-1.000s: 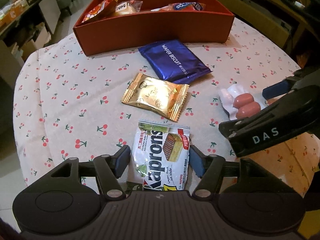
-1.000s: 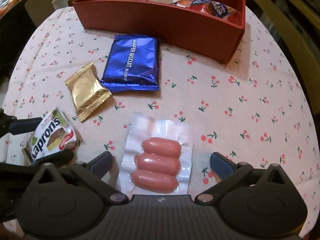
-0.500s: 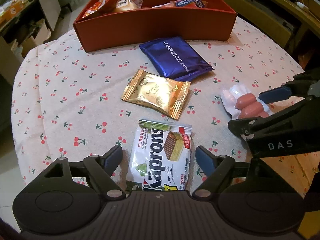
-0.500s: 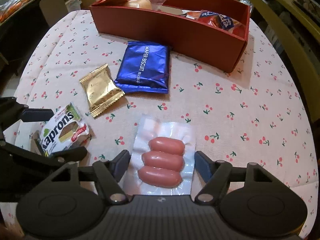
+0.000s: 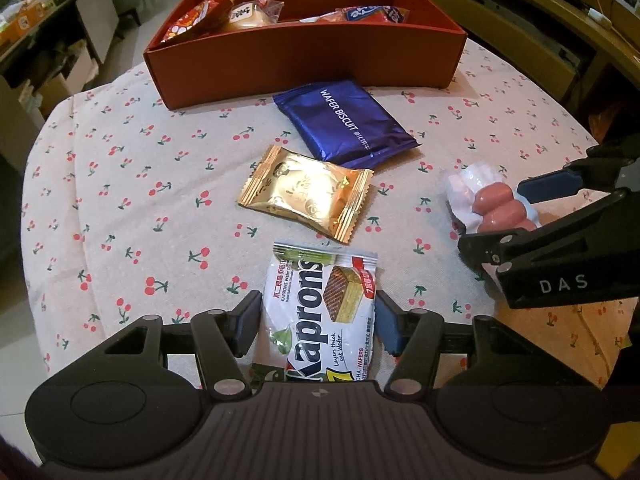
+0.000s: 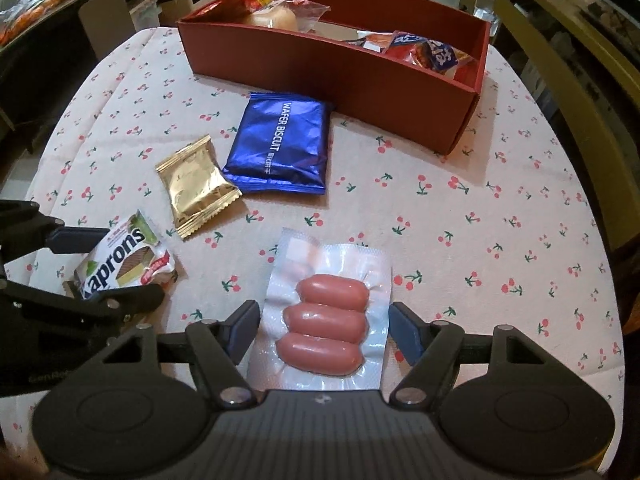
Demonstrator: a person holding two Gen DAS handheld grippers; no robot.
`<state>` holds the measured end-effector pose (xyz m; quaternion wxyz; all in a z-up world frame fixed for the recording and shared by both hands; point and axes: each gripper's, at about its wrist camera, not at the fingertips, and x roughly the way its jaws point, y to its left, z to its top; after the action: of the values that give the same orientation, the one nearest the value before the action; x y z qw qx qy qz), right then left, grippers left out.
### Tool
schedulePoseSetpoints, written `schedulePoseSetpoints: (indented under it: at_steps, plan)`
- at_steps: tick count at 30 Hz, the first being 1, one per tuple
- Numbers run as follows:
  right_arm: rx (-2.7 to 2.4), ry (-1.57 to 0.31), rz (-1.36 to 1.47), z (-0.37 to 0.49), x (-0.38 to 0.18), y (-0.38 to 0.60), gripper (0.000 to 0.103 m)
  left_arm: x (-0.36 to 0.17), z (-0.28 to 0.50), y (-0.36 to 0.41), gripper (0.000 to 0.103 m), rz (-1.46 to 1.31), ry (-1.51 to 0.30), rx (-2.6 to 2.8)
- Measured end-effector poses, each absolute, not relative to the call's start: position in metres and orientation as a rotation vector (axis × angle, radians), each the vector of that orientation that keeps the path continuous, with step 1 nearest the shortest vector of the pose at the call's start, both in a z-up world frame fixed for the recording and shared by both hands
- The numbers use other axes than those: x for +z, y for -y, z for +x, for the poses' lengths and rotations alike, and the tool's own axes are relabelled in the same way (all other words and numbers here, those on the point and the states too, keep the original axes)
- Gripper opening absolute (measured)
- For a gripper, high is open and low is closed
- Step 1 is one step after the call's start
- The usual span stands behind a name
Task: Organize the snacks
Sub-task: 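Carry the Kapron pack with the left gripper while the right carries the sausage pack over the box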
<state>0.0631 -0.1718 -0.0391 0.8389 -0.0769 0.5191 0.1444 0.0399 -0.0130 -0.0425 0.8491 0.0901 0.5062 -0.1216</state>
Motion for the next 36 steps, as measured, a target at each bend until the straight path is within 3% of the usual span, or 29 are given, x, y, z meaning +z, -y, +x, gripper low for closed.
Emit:
schedulePoseSetpoints:
  at_steps: [36]
  plan:
    - [0.305,-1.029,-0.116,0.069,-0.016,0.175,0.088,-0.023,0.049,0.018,0.066,0.173,-0.981,-0.233]
